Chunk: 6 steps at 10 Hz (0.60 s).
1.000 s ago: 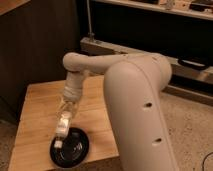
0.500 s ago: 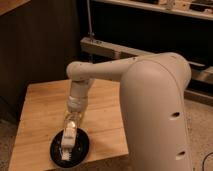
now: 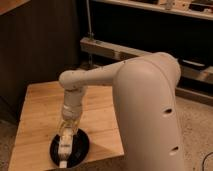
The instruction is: Place the bottle in the ceramic bowl
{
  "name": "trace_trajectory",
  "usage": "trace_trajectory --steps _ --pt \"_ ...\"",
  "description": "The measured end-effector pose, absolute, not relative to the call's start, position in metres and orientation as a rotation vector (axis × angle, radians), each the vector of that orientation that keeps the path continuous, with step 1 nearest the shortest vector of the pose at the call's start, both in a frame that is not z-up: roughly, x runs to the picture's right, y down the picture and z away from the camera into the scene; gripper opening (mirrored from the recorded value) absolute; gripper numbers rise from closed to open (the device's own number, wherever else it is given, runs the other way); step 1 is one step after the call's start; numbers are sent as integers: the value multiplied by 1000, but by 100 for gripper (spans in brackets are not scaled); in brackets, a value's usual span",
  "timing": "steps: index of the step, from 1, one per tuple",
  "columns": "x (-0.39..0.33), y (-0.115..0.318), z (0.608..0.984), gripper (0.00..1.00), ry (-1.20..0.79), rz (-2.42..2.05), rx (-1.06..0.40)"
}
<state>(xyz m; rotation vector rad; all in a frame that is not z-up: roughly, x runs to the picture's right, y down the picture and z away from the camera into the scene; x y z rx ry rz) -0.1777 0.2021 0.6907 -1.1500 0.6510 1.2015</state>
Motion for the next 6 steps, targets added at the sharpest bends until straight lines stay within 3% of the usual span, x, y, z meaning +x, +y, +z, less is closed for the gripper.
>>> trace_trajectory --steps 1,6 --pt "-179 202 690 20 648 1197 -1152" --pt "-177 202 691 21 649 1198 -1151"
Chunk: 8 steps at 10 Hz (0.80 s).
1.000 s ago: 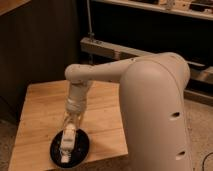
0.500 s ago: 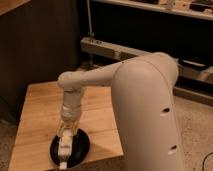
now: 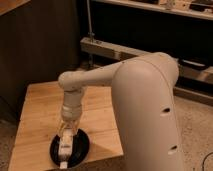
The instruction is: Place the bottle in the ceramic bowl
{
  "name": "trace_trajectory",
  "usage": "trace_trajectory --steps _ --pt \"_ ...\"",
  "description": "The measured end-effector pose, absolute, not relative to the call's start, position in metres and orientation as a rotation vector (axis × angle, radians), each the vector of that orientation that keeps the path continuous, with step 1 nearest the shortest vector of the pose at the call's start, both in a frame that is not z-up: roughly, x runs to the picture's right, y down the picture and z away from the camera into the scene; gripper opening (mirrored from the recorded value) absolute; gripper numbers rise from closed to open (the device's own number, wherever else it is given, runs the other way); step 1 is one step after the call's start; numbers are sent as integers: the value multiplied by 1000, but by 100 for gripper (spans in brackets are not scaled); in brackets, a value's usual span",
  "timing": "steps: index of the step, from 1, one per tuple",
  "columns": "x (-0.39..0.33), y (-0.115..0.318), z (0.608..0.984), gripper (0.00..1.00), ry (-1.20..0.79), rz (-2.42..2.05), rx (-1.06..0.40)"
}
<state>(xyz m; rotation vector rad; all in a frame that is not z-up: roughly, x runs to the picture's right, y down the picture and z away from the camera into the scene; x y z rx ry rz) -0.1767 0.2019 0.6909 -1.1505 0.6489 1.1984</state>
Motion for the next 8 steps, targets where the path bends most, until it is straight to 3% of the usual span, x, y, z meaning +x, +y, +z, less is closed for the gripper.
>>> trace_trajectory --steps 4,6,8 --pt "-178 202 691 20 649 1196 -1151" --pt "-177 202 691 5 649 1197 -1151" --pt "-177 202 691 2 649 1197 -1151"
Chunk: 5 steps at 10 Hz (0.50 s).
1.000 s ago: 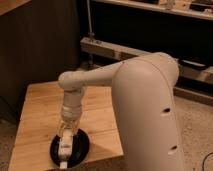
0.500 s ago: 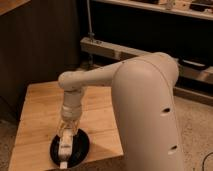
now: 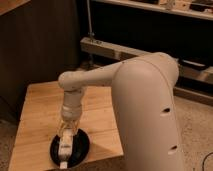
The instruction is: Place the bottle in the ceramic bowl
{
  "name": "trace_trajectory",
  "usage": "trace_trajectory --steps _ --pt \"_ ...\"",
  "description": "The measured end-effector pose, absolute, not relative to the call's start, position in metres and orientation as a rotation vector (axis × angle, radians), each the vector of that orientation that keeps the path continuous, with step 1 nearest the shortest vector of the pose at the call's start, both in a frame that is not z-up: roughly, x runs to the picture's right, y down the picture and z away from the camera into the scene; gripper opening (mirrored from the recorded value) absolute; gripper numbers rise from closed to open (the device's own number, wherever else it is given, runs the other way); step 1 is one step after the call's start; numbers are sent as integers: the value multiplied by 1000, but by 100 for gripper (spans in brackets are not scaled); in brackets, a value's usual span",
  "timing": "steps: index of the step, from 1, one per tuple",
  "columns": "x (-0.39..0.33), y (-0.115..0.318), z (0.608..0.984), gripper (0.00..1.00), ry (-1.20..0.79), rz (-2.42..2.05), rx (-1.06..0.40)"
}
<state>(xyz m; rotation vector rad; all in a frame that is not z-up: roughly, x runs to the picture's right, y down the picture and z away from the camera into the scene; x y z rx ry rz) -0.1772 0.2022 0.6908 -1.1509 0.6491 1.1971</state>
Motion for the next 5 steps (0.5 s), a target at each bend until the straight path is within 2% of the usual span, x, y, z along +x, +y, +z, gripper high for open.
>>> trace_trajectory --steps 1,5 --pt "-177 202 691 9 649 1197 -1151" --pt "-177 202 691 49 649 1198 -1151"
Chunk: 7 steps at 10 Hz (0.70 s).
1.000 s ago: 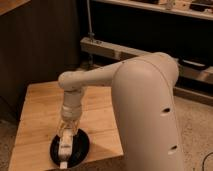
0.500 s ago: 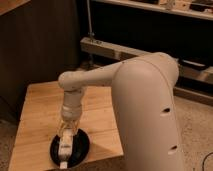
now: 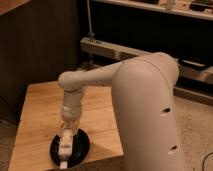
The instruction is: Place the bottle in the ceramic bowl
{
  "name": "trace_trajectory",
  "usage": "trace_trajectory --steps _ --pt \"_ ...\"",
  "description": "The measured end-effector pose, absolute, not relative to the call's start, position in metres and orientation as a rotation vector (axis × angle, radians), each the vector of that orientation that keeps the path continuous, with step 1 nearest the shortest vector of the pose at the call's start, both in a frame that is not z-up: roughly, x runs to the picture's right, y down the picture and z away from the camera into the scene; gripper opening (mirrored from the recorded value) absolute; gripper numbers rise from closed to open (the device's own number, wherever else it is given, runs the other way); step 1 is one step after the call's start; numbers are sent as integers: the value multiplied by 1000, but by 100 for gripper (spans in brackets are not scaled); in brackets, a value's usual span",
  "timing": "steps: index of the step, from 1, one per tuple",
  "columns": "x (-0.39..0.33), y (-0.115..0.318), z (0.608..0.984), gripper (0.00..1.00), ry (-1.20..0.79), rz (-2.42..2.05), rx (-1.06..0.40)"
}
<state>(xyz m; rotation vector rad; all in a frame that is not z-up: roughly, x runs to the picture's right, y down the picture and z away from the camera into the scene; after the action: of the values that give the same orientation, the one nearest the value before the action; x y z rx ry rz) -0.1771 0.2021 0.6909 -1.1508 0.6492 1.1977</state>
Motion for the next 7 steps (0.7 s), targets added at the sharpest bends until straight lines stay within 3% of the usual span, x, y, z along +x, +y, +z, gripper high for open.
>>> trace_trajectory --steps 3,7 --pt "-177 203 691 77 651 1198 -1151" --pt "-177 203 691 80 651 1198 -1152"
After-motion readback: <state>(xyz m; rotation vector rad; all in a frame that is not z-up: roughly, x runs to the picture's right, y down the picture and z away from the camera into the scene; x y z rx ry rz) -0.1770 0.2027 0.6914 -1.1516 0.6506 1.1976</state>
